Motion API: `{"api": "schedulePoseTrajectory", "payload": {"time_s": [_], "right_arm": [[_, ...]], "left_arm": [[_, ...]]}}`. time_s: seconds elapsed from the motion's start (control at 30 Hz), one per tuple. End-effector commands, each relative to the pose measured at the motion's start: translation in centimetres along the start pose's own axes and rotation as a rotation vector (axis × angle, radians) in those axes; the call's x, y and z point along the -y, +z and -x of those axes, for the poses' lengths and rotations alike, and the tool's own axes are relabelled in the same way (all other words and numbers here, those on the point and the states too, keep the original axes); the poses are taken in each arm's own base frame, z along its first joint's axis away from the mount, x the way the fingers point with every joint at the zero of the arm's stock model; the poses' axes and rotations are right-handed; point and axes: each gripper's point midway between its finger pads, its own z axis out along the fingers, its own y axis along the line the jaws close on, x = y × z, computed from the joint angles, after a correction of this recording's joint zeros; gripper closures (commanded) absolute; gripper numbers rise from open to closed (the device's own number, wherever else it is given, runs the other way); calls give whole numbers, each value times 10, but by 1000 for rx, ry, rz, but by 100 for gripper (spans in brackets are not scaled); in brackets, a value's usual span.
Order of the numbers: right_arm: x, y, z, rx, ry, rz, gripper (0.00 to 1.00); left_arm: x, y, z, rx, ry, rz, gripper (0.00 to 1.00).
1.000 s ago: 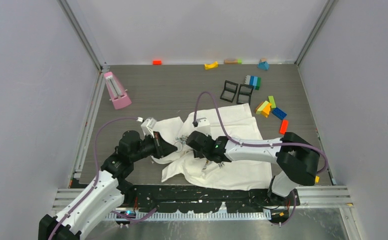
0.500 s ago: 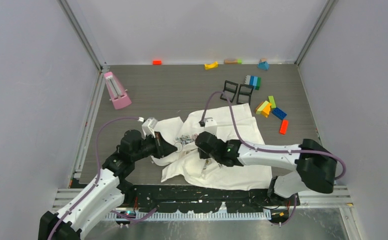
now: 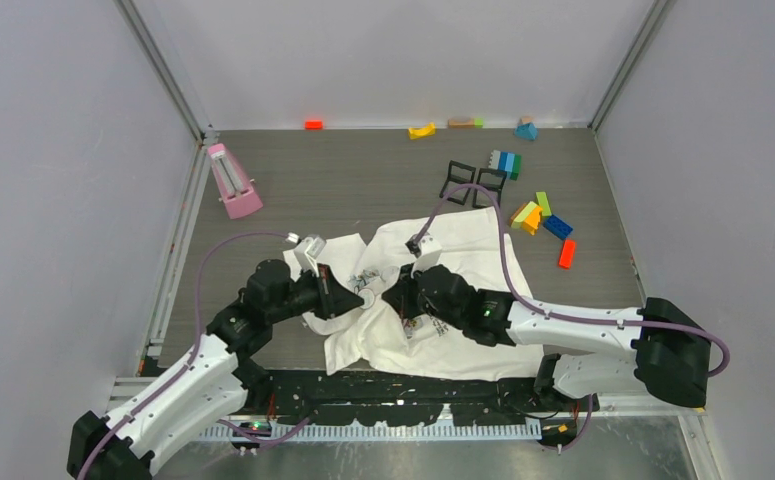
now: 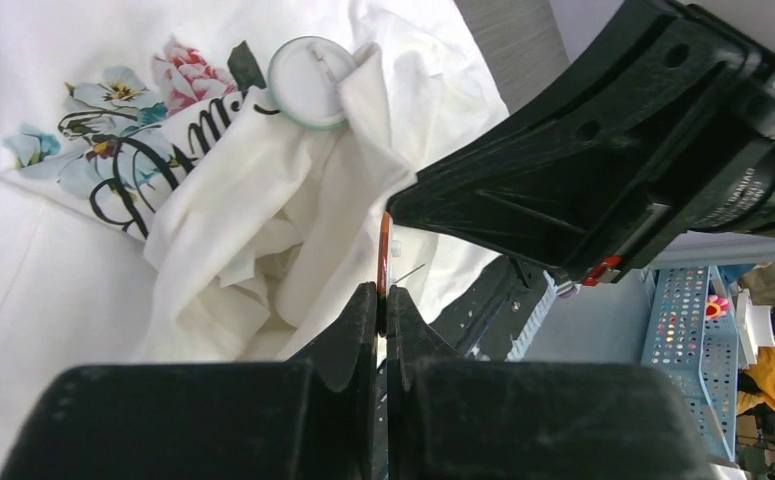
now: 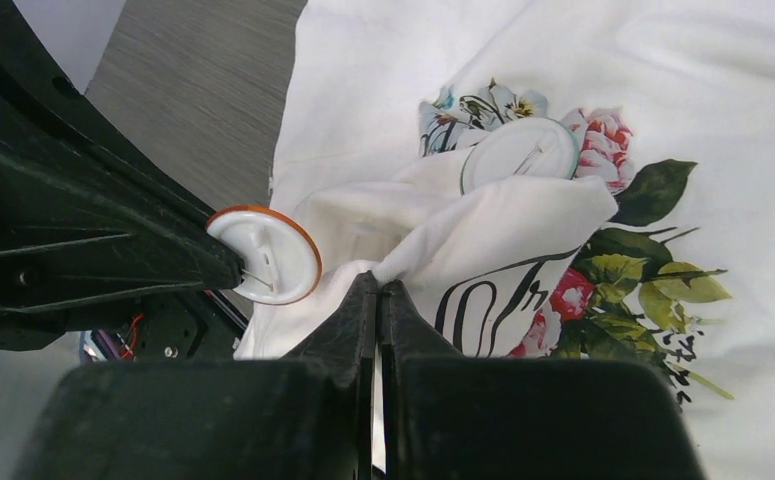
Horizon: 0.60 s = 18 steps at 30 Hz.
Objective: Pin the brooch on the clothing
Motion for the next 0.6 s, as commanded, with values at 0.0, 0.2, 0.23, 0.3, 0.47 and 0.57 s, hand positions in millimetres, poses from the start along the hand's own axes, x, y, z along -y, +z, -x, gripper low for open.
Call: {"api": "schedulePoseTrajectory", "payload": {"time_s": [0.0, 0.2, 0.23, 0.3, 0.47, 0.57], "right_arm": [[-32, -9, 32, 116, 20, 137, 99], [-37, -14, 40, 138, 31, 153, 99], [-37, -15, 41, 139, 32, 154, 99], [-38, -17, 43, 142, 33, 159, 99], [-41, -18, 44, 136, 29, 168, 99], [-41, -17, 41, 124, 23, 167, 99]], "left_arm": [[27, -6, 27, 96, 41, -62, 100], [20, 0, 16, 49, 46, -39, 100], [19, 1, 15, 40, 50, -35, 100], [18, 4, 13, 28, 60, -21, 100], [22, 9, 13, 16, 86, -11, 100], [23, 10, 15, 20, 96, -6, 100]]}}
